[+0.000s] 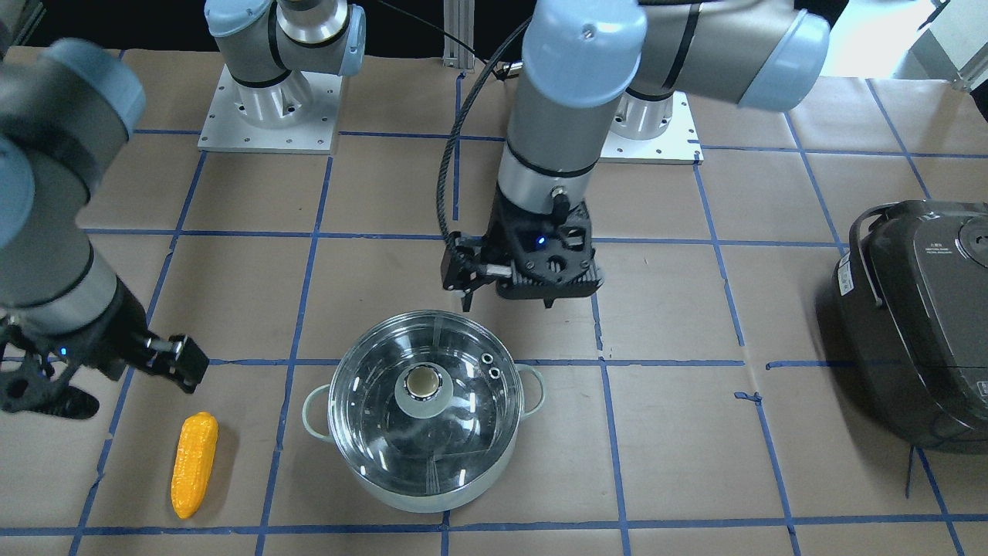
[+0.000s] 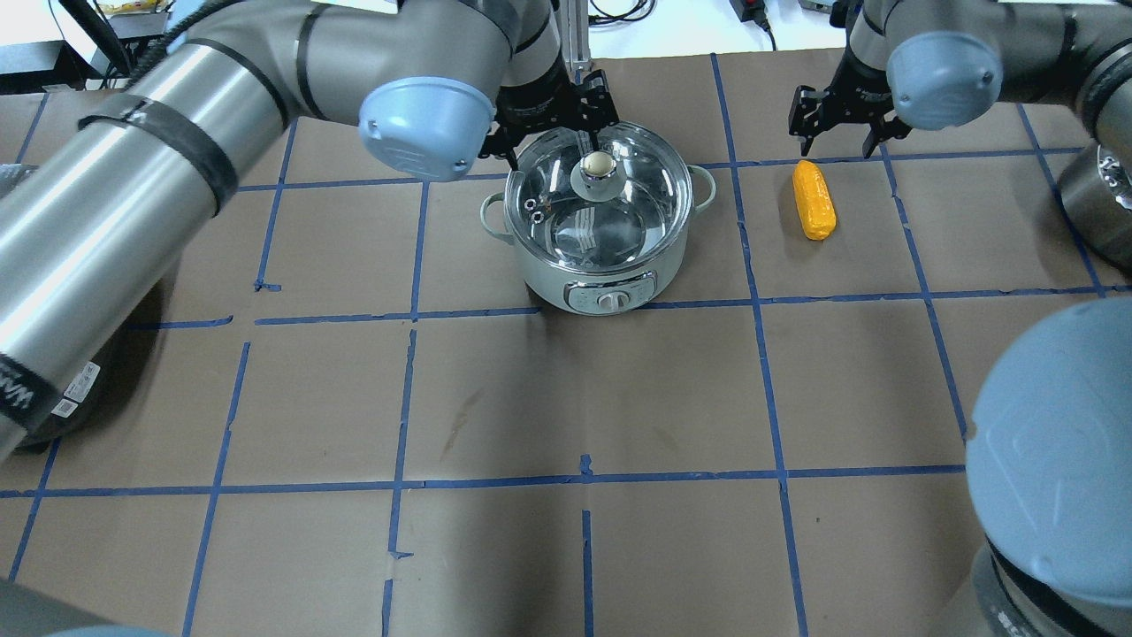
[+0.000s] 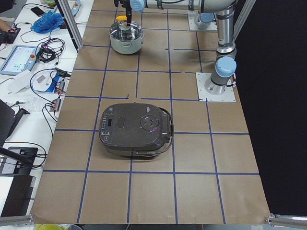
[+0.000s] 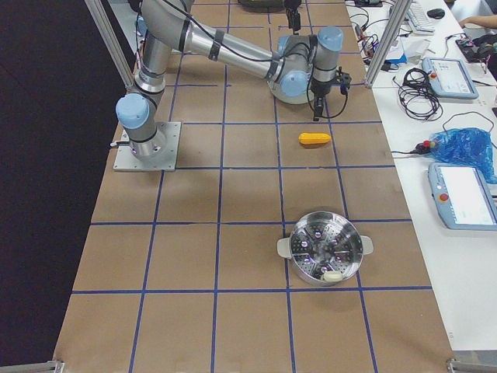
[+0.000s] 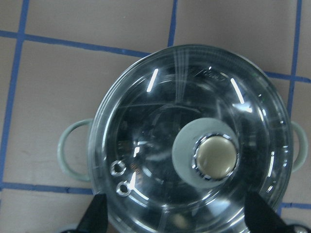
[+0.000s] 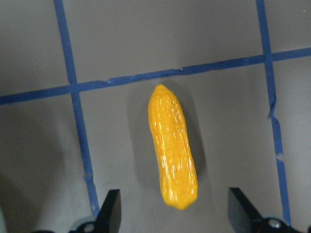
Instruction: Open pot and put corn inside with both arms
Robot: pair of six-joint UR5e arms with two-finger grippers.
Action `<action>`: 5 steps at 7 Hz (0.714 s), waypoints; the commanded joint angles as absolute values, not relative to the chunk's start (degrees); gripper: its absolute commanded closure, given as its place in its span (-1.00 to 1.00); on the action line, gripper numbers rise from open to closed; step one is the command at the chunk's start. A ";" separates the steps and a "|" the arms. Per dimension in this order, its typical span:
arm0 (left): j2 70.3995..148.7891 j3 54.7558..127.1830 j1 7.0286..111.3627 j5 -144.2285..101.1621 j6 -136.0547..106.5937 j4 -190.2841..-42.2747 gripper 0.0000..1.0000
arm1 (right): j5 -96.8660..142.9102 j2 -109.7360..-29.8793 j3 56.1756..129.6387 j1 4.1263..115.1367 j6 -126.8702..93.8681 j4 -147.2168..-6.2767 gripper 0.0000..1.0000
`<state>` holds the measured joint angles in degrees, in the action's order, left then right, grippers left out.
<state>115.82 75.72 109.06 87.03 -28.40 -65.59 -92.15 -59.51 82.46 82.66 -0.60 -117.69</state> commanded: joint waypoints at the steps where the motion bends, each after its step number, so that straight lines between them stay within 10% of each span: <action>1: 122.41 71.47 111.09 86.84 -33.56 -62.14 -1.00 | -92.20 -53.18 84.10 82.44 1.83 -125.40 -0.53; 3: 124.80 71.54 111.71 86.84 -33.14 -60.40 -0.88 | -92.20 -53.09 88.84 82.44 3.52 -130.94 -0.08; 5: 124.11 71.89 111.80 87.10 -32.96 -61.25 0.17 | -92.02 -53.43 88.51 82.44 3.78 -130.35 0.66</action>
<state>124.30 71.61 111.73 86.90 -33.09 -60.80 -92.13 -53.22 88.55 82.44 3.59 -130.37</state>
